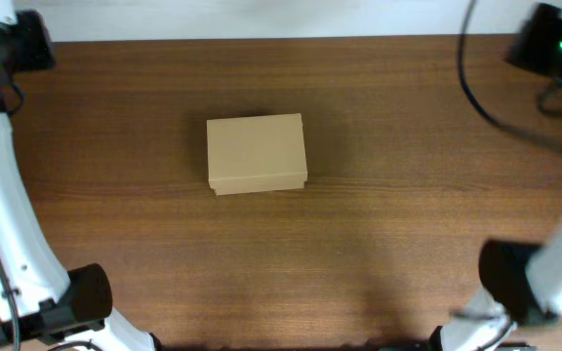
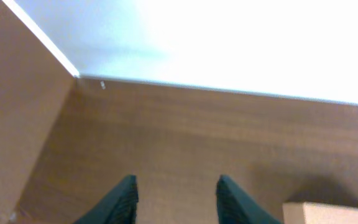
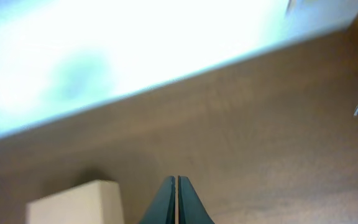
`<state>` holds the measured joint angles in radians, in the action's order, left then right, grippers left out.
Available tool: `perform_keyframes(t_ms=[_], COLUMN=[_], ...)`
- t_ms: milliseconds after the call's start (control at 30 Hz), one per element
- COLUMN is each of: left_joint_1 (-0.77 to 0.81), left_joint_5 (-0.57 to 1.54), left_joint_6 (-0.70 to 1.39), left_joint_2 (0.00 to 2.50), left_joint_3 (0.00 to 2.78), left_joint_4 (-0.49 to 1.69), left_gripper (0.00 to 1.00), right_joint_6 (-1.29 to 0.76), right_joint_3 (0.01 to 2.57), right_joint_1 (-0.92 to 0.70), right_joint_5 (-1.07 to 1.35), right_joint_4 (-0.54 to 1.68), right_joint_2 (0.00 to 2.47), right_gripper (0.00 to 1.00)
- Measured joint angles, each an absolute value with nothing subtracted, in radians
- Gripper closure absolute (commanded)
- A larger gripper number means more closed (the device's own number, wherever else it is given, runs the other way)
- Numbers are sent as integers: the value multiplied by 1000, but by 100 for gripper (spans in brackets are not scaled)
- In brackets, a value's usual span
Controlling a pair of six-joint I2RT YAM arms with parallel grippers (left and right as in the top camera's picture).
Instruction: Pack container
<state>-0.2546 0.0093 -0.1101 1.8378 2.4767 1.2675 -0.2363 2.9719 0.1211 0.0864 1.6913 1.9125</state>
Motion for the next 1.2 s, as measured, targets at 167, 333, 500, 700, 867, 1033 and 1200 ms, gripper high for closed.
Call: perform_keyframes(t_ms=[167,333,500,700,867,1033,1200], left_joint_1=[-255,-255,-255,-255,-255,-255,-255], left_joint_5=[9,9,9,9,10,10,10], left_joint_6=[-118,-113,-113,-113,-113,-113,-113], left_joint_2=[1816,1816,1816,1816,1816,1816,1816], left_joint_3=[2546,2546,2546,2546,2546,2546,2546], left_joint_4=[1276,1303,1325,1325,1325,1325,1325], left_gripper=[0,0,0,0,0,0,0], right_joint_6=[-252,-250,-251,-251,-251,-252,-251], right_joint_3=[2995,2992,2976,2975,2975,2975,2975], right_joint_1=[121,121,121,121,121,121,121], right_joint_5=[86,86,86,86,86,86,86], right_joint_4=[1692,1692,1692,1692,1692,1692,1692], right_joint_2=[1774,1779,1821,1823,1823,1823,1823], right_gripper=[1,1,1,1,1,1,1])
